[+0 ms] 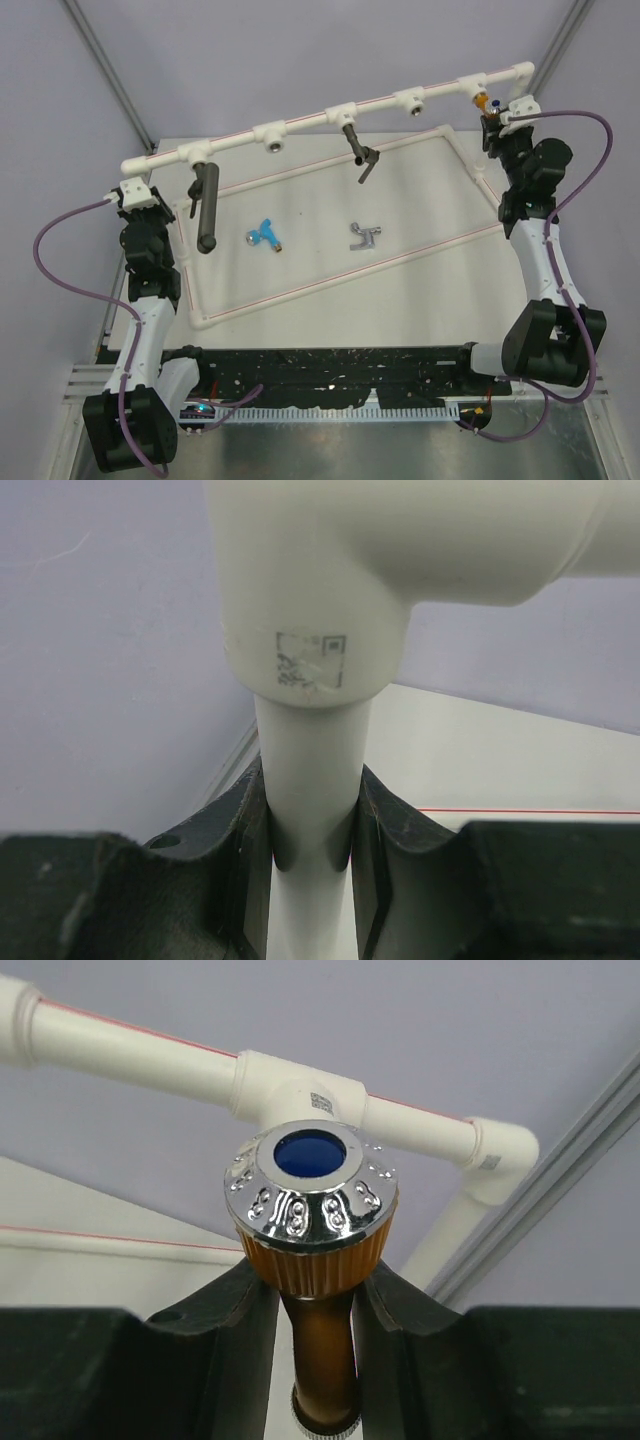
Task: Install the water faucets
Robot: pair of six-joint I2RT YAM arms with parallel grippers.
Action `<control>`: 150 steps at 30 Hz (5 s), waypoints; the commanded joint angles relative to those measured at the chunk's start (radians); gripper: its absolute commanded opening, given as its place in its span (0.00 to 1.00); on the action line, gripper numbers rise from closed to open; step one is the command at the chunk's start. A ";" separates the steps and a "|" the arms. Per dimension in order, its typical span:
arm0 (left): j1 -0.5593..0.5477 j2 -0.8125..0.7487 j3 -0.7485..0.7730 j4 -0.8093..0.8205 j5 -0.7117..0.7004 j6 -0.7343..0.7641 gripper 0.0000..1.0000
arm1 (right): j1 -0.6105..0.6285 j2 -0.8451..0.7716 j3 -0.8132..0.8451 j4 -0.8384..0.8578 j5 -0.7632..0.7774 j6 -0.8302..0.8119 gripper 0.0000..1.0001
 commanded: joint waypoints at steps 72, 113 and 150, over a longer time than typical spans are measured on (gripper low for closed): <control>-0.020 -0.047 0.017 0.022 0.036 -0.004 0.00 | -0.116 0.007 -0.098 0.451 -0.251 0.015 0.59; -0.020 -0.068 0.027 -0.026 0.016 -0.018 0.00 | -0.218 -0.013 -0.223 0.537 0.438 1.800 0.72; -0.020 -0.055 0.026 -0.018 0.020 -0.024 0.00 | -0.013 -0.177 -0.128 0.065 -0.035 -0.841 0.80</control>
